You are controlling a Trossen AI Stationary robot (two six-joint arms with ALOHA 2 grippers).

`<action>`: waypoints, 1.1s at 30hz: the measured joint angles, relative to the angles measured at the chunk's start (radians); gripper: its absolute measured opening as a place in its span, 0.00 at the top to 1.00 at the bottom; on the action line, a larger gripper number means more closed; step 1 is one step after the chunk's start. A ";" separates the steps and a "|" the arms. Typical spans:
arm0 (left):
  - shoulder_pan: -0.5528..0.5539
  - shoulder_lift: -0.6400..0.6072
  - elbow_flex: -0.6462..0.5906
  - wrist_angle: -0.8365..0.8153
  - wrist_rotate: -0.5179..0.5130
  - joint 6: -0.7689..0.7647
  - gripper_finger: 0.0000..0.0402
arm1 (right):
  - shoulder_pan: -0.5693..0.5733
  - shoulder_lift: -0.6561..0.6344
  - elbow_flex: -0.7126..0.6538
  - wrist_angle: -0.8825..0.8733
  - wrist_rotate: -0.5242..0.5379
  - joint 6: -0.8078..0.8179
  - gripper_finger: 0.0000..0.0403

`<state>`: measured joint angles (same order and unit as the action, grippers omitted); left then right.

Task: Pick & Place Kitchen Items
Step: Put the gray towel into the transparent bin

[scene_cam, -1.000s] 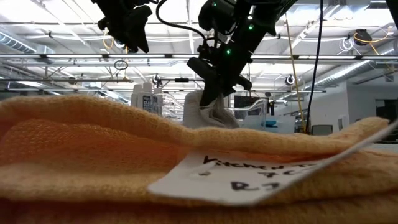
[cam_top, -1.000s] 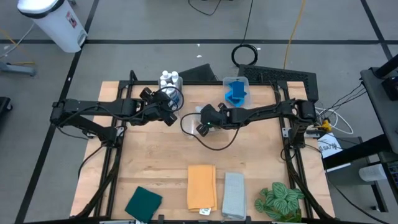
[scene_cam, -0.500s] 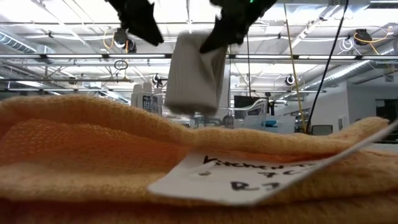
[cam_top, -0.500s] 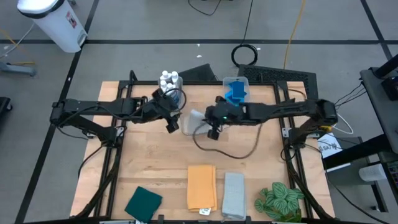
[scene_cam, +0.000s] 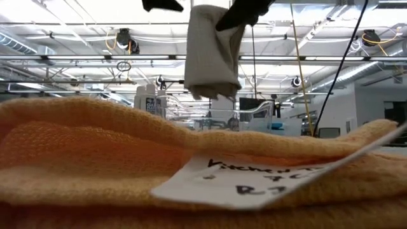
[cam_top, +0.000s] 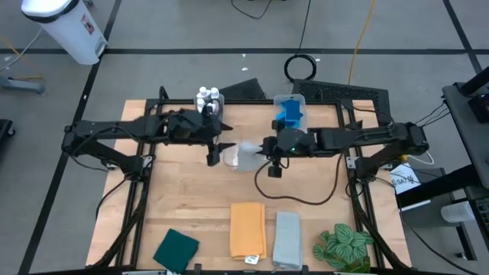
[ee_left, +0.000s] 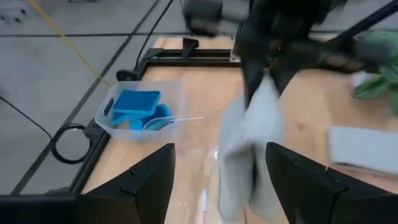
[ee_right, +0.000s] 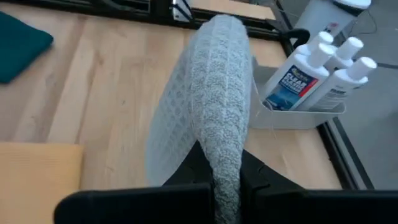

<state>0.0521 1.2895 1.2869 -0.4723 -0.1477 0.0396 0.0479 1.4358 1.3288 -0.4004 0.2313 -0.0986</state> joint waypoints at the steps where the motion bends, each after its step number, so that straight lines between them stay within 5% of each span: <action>1: 0.000 0.016 0.051 -0.060 0.012 0.000 0.37 | 0.000 0.012 0.000 0.003 0.001 -0.003 1.00; 8: -0.001 0.207 0.344 -0.407 0.219 -0.011 0.36 | 0.000 0.068 0.000 0.067 -0.001 -0.043 1.00; 15: 0.000 0.401 0.474 -0.554 0.175 0.023 0.37 | 0.000 0.084 0.000 0.089 -0.001 -0.053 1.00; 22: 0.000 0.446 0.477 -0.570 0.166 0.066 0.38 | 0.000 0.084 0.000 0.080 -0.057 -0.049 1.00; 26: 0.000 0.433 0.479 -0.566 0.174 0.078 0.51 | 0.000 0.078 0.000 0.082 -0.137 -0.048 1.00; 33: 0.000 0.433 0.479 -0.593 0.185 0.062 0.95 | -0.001 0.069 0.000 0.062 -0.152 -0.037 0.96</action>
<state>0.0518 1.7226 1.7660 -1.0655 0.0373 0.1012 0.0471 1.5045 1.3289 -0.3389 0.0793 -0.1357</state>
